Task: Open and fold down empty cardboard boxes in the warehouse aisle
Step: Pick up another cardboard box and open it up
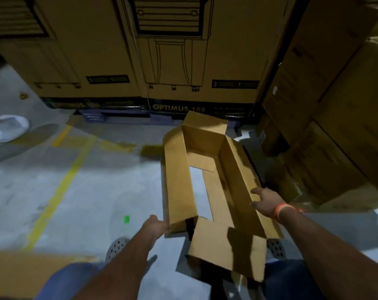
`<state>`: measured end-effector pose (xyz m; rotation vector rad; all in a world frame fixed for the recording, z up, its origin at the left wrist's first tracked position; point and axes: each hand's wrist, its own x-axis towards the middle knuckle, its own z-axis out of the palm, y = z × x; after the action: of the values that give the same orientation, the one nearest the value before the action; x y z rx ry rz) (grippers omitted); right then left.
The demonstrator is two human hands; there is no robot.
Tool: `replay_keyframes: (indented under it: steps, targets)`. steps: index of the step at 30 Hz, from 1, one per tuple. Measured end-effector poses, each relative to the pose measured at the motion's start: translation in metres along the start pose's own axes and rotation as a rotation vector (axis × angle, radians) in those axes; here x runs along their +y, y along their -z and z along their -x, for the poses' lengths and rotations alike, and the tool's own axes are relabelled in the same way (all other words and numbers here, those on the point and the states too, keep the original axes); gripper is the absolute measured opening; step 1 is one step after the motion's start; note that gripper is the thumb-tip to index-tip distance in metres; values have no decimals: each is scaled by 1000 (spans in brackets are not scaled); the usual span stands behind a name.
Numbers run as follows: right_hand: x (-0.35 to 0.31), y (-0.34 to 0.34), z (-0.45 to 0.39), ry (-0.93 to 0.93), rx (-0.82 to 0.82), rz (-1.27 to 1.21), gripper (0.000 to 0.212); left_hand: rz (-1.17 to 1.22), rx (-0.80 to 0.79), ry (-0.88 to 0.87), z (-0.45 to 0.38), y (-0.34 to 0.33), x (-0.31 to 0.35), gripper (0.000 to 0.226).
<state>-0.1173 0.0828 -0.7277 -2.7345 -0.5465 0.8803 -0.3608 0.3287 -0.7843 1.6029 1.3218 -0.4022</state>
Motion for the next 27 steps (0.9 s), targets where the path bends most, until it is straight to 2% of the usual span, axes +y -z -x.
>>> replay_keyframes:
  steps: [4,9,13,17,18,22,27]
  targets:
    - [27,-11,7,-90,-127,-30,59,134,-50,69,11,-36,-12,61]
    - [34,-17,-6,-92,-234,-72,63,346,-155,101,1,-75,4,69]
    - [36,-23,-39,-98,-213,-116,61,349,-161,90,-15,-105,9,62]
    - [45,-31,-73,-151,-207,-151,61,339,-190,65,-42,-122,-8,20]
    - [47,-32,-81,-164,-206,-157,61,351,-210,51,-46,-123,-10,16]
    - [57,-34,-109,-199,-141,-221,63,394,-243,31,-59,-131,-8,21]
    - [77,-41,-130,-261,-65,-281,73,546,-126,4,-70,-129,-12,25]
